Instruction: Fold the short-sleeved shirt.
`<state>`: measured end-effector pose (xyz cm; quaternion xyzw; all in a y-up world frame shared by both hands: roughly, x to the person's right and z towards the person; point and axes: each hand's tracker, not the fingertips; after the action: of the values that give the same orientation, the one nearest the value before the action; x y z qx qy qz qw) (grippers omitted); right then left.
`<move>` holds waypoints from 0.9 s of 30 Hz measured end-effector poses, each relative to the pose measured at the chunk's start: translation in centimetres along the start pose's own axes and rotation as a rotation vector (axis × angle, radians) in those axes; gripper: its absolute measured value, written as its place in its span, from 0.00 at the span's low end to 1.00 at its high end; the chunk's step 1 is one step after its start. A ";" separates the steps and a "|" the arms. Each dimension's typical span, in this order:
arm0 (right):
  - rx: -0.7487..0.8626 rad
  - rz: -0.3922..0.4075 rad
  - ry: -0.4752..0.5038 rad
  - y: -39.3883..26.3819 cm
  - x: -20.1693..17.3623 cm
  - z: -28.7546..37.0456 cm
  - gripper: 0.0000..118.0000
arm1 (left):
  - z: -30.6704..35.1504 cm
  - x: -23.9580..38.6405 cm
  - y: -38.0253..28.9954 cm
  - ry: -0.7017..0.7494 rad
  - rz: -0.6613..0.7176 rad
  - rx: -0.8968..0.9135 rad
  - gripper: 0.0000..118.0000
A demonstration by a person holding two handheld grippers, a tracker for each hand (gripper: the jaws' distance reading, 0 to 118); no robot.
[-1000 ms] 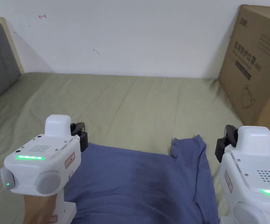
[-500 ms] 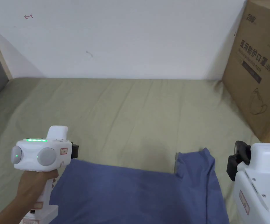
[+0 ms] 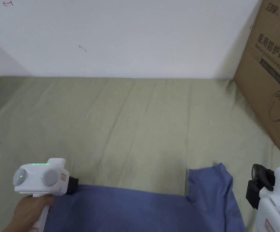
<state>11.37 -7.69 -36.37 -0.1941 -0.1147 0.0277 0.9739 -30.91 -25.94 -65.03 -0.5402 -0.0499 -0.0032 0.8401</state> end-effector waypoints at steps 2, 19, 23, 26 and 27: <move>-0.024 -0.018 0.006 -0.2 0.4 -0.5 0.00 | 0.7 0.3 0.0 0.013 -0.013 0.025 0.11; -0.738 -0.152 0.035 -9.6 3.3 -18.1 0.90 | 13.1 1.7 -2.0 -0.092 -0.017 0.267 0.02; -0.749 -0.114 0.007 -11.4 2.5 -18.8 0.53 | 13.8 1.6 -2.5 -0.104 -0.012 0.268 0.02; -0.710 -0.082 0.023 -10.9 1.7 -17.6 0.14 | 13.4 0.9 -2.5 -0.097 -0.009 0.263 0.02; -0.707 -0.080 0.035 -10.5 1.5 -17.0 0.01 | 13.4 0.6 -2.6 -0.097 -0.005 0.261 0.02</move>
<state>16.93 -23.57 -47.32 -0.5149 -0.1080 -0.0554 0.8486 -31.55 -14.85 -57.13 -0.4255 -0.0915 0.0273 0.8999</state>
